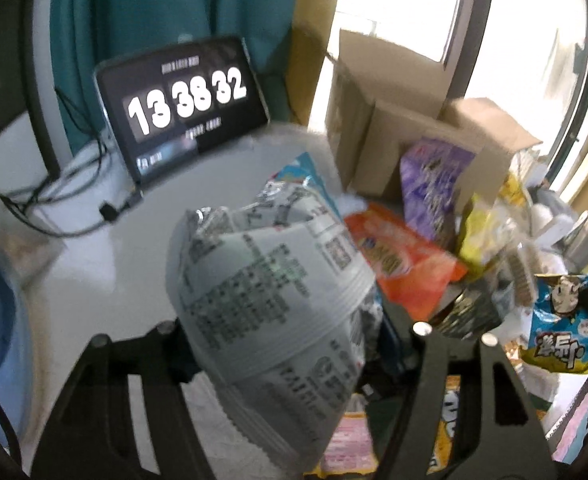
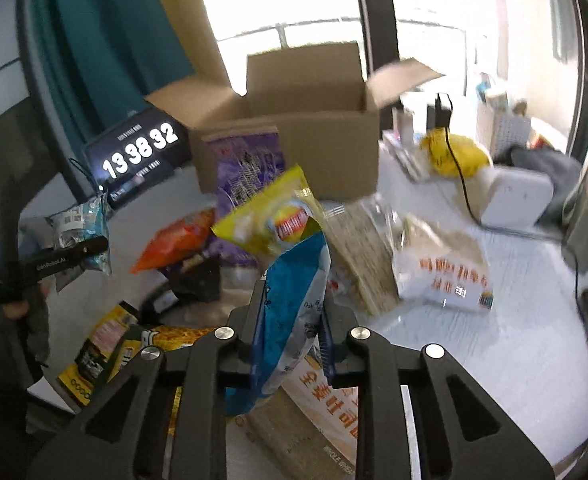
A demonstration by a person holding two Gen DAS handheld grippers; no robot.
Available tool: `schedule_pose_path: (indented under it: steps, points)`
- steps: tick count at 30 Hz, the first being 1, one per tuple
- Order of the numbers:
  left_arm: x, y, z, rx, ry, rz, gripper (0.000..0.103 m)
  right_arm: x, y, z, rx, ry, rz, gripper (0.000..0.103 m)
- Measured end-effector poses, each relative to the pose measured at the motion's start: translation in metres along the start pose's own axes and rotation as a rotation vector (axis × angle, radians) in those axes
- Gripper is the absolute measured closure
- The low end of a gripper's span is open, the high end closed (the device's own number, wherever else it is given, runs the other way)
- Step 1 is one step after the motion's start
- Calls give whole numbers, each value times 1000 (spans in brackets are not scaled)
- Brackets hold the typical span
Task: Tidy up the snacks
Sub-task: 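Carry both bags over the cardboard box and open both tools to drop them in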
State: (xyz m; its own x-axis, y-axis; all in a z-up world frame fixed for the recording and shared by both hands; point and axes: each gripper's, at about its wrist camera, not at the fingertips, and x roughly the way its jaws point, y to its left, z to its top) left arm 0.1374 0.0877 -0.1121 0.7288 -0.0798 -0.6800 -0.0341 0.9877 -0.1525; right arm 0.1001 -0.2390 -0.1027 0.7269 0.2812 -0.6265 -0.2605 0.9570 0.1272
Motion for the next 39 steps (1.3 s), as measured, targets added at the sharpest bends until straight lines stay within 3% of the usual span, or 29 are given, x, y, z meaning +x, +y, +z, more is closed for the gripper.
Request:
schedule_pose_path:
  steps: [10, 18, 31, 39]
  points:
    - [-34, -30, 40, 82, -163, -33, 35, -23, -19, 56, -2, -188, 53, 79]
    - [-36, -67, 80, 167, -251, -47, 35, -11, -43, 87, -6, -244, 62, 79]
    - [5, -108, 146, 221, -304, -64, 35, 22, -67, 159, -76, -336, 49, 79]
    - [39, -132, 173, 262, -311, -57, 33, 59, -77, 193, -80, -334, 30, 79]
